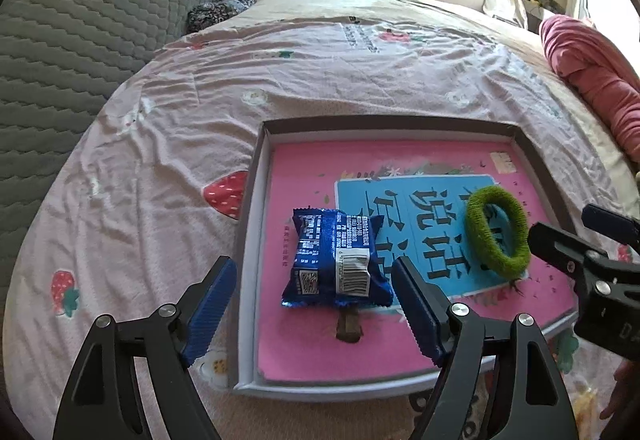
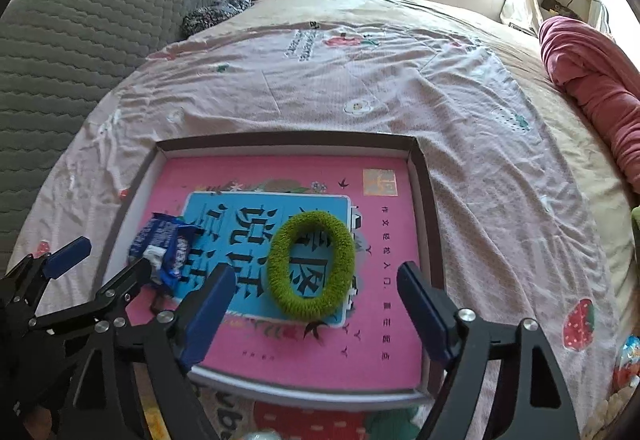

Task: Organize objects
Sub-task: 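Lower both items onto the pink book and open both tools, then withdraw both tools back from the tray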

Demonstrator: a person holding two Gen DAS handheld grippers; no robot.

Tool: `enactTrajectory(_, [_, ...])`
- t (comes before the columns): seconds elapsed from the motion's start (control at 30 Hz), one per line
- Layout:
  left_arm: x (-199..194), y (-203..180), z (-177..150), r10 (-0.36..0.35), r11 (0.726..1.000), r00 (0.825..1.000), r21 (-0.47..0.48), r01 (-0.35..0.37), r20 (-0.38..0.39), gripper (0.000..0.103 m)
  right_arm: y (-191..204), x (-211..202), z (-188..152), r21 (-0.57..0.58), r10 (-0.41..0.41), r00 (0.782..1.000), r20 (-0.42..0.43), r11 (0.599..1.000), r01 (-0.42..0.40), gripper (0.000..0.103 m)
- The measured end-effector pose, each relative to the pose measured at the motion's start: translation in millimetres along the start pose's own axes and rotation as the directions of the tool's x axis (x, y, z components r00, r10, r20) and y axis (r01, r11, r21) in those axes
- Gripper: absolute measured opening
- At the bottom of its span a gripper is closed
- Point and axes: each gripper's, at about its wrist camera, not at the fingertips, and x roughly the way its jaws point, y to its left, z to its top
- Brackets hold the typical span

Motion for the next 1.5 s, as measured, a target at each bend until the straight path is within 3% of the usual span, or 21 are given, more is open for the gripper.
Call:
enactTrajectory(0.5, [-51.4,5.5,-15.5,0.007,1.000,1.000,0.002,-0.007,0.017,0.093,5.3,-60.0,-21.6,-0.001,0.005,0.999,0.044,1.000,-0.005,0.096])
enactTrajectory(0.87, [-79.1,11.6,-28.1,0.009,1.000,1.000,-0.010,-0.008,0.026,0.094,13.7,-98.7,-33.3,-0.022,0.016,0.996,0.084,1.000,-0.014,0.098])
enactTrajectory(1.03, [-90.0,21.7,-38.1,-0.031,0.997,0.999,-0.065,0.033,0.027,0.094,15.5,-115.8,-44.5,-0.034,0.018,0.995,0.100,0.999,-0.015,0.100])
enactTrajectory(1.5, [-147.9,22.7,-71.4,-0.066,0.995,0.996,-0.072,0.070,0.054,0.094,17.0,-175.6,-76.7,-0.059,0.017,0.987,0.161,0.998,-0.007,0.100])
